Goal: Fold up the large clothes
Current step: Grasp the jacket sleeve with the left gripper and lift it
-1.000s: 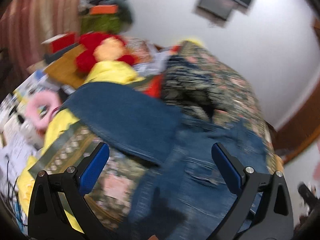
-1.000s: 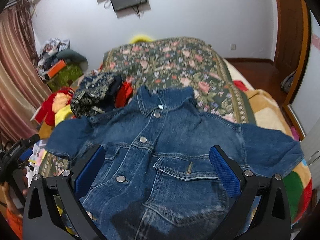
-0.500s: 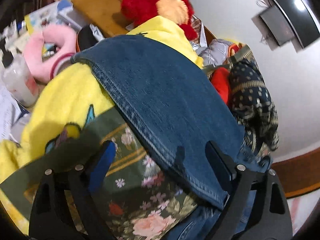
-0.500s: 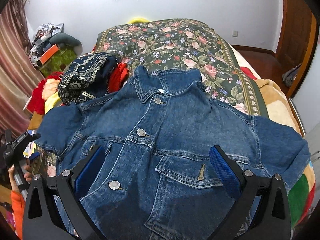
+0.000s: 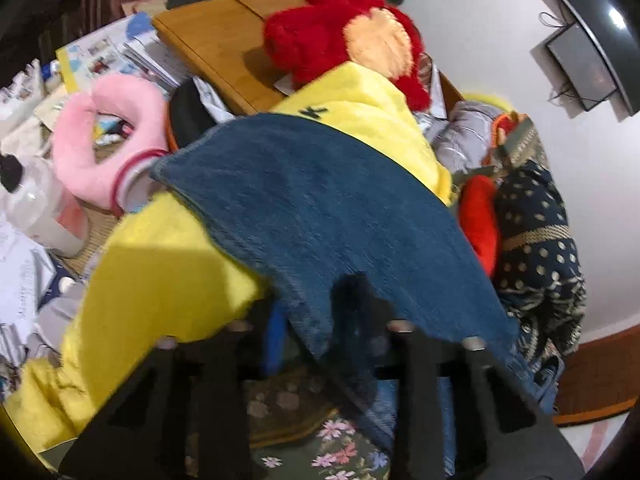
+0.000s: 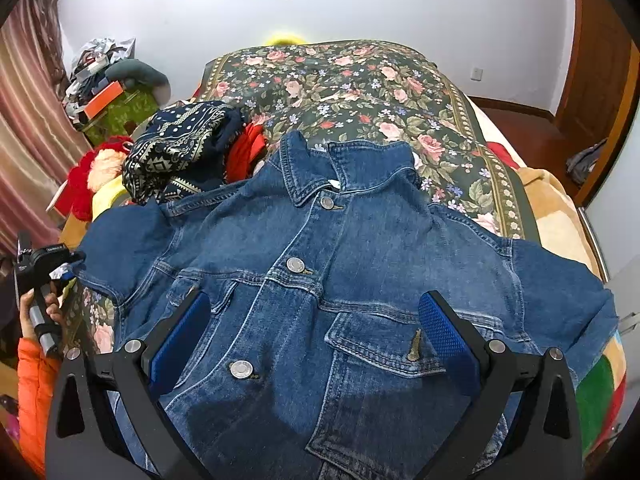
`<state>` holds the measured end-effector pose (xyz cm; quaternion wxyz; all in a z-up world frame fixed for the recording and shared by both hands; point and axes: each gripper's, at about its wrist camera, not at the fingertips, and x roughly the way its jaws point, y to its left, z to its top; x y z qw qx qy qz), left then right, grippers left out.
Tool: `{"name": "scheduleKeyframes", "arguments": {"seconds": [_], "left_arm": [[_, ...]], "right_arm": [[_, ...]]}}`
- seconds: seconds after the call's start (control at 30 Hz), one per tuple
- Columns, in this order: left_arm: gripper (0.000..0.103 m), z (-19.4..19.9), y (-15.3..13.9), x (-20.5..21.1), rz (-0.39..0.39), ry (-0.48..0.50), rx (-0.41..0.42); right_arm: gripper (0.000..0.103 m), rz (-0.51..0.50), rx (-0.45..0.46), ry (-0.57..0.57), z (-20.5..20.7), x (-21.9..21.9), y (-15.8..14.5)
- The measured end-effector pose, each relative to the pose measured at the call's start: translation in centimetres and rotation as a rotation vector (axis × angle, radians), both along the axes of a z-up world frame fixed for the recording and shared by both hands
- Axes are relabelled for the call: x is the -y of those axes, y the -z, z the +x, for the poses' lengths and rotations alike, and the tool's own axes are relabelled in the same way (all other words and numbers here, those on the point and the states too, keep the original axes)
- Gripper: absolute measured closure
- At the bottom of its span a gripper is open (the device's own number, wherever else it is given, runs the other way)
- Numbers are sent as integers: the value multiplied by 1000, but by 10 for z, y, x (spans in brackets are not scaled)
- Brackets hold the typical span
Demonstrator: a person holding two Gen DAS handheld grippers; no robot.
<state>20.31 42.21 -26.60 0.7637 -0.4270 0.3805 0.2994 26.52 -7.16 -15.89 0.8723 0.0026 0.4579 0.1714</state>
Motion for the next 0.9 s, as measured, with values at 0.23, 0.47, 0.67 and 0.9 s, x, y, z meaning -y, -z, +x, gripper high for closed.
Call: {"name": "scheduleKeyframes", "arguments": {"seconds": [0.23, 0.47, 0.67, 0.9], "left_arm": [[88, 1, -43, 19, 141, 8, 5], [90, 11, -128, 85, 406, 127, 120], [92, 27, -195, 176, 499, 377, 312], [92, 63, -191, 274, 512, 678, 302]], "right_arm": [[0, -17, 9, 20, -1, 6, -3], [0, -48, 44, 34, -6, 16, -9], [0, -33, 53, 33, -7, 25, -10], [0, 1, 66, 38, -11, 41, -12]]}}
